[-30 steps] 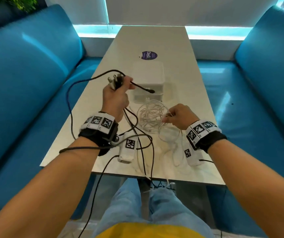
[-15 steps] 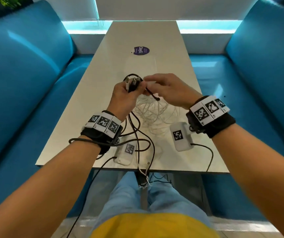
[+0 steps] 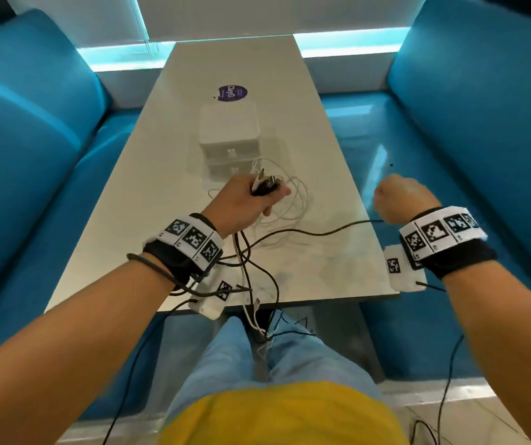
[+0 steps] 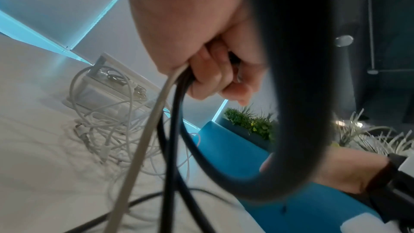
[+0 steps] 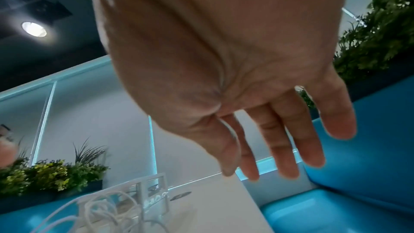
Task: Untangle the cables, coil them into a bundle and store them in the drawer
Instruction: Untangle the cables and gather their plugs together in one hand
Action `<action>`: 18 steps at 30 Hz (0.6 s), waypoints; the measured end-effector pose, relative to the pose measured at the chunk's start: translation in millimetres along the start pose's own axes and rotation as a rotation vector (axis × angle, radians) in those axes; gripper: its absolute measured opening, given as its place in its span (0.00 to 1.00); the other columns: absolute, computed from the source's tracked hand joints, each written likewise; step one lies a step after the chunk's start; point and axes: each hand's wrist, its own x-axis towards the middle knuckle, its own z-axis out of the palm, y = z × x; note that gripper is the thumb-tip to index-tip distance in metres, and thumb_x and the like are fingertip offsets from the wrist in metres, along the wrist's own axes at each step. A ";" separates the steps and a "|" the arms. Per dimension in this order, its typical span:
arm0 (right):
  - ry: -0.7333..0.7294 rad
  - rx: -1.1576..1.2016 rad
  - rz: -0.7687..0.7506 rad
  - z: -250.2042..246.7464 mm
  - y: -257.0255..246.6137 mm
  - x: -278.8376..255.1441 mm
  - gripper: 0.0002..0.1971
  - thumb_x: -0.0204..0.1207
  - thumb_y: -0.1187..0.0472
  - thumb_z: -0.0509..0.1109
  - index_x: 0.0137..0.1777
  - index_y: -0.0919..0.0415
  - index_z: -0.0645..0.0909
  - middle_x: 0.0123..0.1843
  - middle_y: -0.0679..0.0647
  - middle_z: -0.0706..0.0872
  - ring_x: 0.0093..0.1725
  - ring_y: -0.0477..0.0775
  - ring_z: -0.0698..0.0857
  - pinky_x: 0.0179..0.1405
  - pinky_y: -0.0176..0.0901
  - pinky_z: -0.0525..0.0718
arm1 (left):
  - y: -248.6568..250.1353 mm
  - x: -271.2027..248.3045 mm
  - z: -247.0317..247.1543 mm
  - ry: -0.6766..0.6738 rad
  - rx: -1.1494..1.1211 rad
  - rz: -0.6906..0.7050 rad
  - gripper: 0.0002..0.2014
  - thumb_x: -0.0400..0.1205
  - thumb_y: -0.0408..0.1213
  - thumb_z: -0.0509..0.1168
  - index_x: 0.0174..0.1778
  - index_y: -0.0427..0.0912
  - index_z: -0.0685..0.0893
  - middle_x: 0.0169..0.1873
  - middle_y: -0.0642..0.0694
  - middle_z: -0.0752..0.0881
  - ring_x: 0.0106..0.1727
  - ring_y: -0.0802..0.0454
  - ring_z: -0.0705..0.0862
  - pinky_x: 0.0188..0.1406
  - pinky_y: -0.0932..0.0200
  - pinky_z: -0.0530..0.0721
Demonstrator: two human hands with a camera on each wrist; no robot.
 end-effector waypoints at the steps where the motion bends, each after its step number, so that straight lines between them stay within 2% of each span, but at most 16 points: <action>1: 0.008 0.010 -0.034 0.1 -3.2 -4.8 0.12 0.76 0.57 0.58 0.51 0.61 0.80 0.60 0.64 0.84 0.59 0.68 0.81 0.60 0.53 0.80 | -1.6 0.8 2.0 -0.045 0.031 0.001 0.12 0.82 0.47 0.67 0.34 0.51 0.88 0.25 0.49 0.84 0.33 0.52 0.81 0.42 0.55 0.79; 2: 0.007 0.081 -0.086 -1.2 -12.2 -13.5 0.13 0.78 0.56 0.61 0.57 0.59 0.82 0.64 0.61 0.83 0.62 0.65 0.81 0.63 0.51 0.79 | -3.3 0.7 4.0 -0.086 0.057 0.003 0.13 0.82 0.48 0.67 0.31 0.51 0.88 0.28 0.45 0.86 0.38 0.46 0.85 0.50 0.49 0.82; 3: -0.017 0.179 -0.181 -1.4 -23.9 -23.8 0.12 0.80 0.56 0.64 0.59 0.56 0.83 0.63 0.57 0.84 0.61 0.60 0.82 0.62 0.48 0.78 | -5.1 0.0 5.4 -0.110 0.072 0.002 0.14 0.81 0.48 0.68 0.29 0.53 0.87 0.30 0.42 0.88 0.43 0.43 0.87 0.55 0.46 0.82; 5: -0.199 0.269 -0.460 5.1 -52.6 -50.7 0.08 0.78 0.52 0.70 0.53 0.53 0.86 0.51 0.50 0.87 0.53 0.52 0.84 0.55 0.43 0.78 | -9.2 -1.2 6.7 -0.109 0.087 0.007 0.12 0.81 0.46 0.68 0.31 0.54 0.88 0.26 0.43 0.85 0.38 0.42 0.86 0.53 0.42 0.82; 6: -0.336 0.243 -0.561 14.2 -67.5 -67.4 0.11 0.75 0.47 0.73 0.51 0.52 0.85 0.47 0.46 0.85 0.50 0.49 0.83 0.53 0.43 0.78 | -10.1 -1.7 7.0 -0.096 0.086 0.005 0.11 0.81 0.46 0.69 0.33 0.55 0.88 0.24 0.45 0.83 0.36 0.41 0.84 0.50 0.42 0.82; 7: -0.463 0.185 -0.615 26.7 -79.2 -82.1 0.16 0.72 0.42 0.74 0.53 0.52 0.84 0.47 0.43 0.83 0.49 0.46 0.81 0.52 0.44 0.78 | -10.8 -1.8 6.8 -0.082 0.085 0.002 0.12 0.81 0.46 0.69 0.31 0.56 0.89 0.23 0.47 0.82 0.37 0.38 0.84 0.50 0.40 0.82; 8: -0.539 0.116 -0.622 41.1 -87.9 -91.2 0.23 0.69 0.39 0.75 0.57 0.52 0.82 0.48 0.43 0.80 0.49 0.46 0.79 0.52 0.44 0.78 | -11.3 -1.5 6.0 -0.067 0.089 0.000 0.14 0.81 0.47 0.69 0.29 0.58 0.88 0.23 0.47 0.82 0.42 0.35 0.86 0.53 0.39 0.81; 9: -0.550 0.065 -0.605 55.3 -93.4 -94.4 0.28 0.66 0.37 0.76 0.61 0.52 0.79 0.51 0.46 0.80 0.50 0.48 0.77 0.51 0.45 0.77 | -12.8 -0.5 5.3 -0.057 0.079 -0.001 0.15 0.81 0.47 0.68 0.27 0.58 0.88 0.24 0.46 0.82 0.46 0.33 0.86 0.57 0.38 0.81; 11: -0.499 0.000 -0.588 72.3 -100.1 -93.8 0.29 0.65 0.38 0.78 0.61 0.52 0.78 0.55 0.50 0.81 0.51 0.52 0.78 0.50 0.46 0.78 | -12.4 -1.3 5.0 -0.061 0.054 0.006 0.12 0.81 0.47 0.68 0.31 0.57 0.89 0.24 0.47 0.82 0.44 0.36 0.86 0.58 0.40 0.81; 13: -0.479 0.052 -0.585 68.7 -103.3 -87.9 0.21 0.69 0.42 0.76 0.55 0.53 0.82 0.52 0.50 0.82 0.53 0.53 0.81 0.49 0.45 0.78 | -12.9 -1.4 4.6 -0.064 0.055 0.009 0.09 0.81 0.47 0.68 0.38 0.51 0.91 0.22 0.50 0.80 0.35 0.44 0.83 0.47 0.47 0.81; 15: -0.392 0.172 -0.555 48.5 -103.8 -75.8 0.10 0.76 0.50 0.71 0.52 0.54 0.85 0.52 0.51 0.85 0.54 0.54 0.84 0.52 0.44 0.80 | -11.8 -2.8 2.5 -0.083 0.066 0.014 0.12 0.82 0.45 0.68 0.44 0.40 0.89 0.21 0.50 0.78 0.28 0.53 0.76 0.37 0.57 0.76; 16: -0.309 0.201 -0.558 34.1 -103.9 -69.9 0.08 0.78 0.55 0.68 0.52 0.53 0.86 0.53 0.52 0.87 0.55 0.55 0.84 0.54 0.44 0.80 | -13.1 -1.8 1.5 -0.088 0.074 0.024 0.13 0.82 0.43 0.67 0.42 0.36 0.87 0.21 0.50 0.77 0.25 0.56 0.74 0.33 0.62 0.73; 18: -0.110 0.253 -0.566 3.0 -103.1 -61.4 0.11 0.78 0.61 0.64 0.49 0.51 0.88 0.52 0.51 0.89 0.52 0.54 0.86 0.54 0.41 0.79 | -13.9 -0.5 -0.5 -0.100 0.076 0.039 0.11 0.84 0.39 0.65 0.37 0.38 0.85 0.20 0.52 0.75 0.22 0.60 0.71 0.26 0.68 0.70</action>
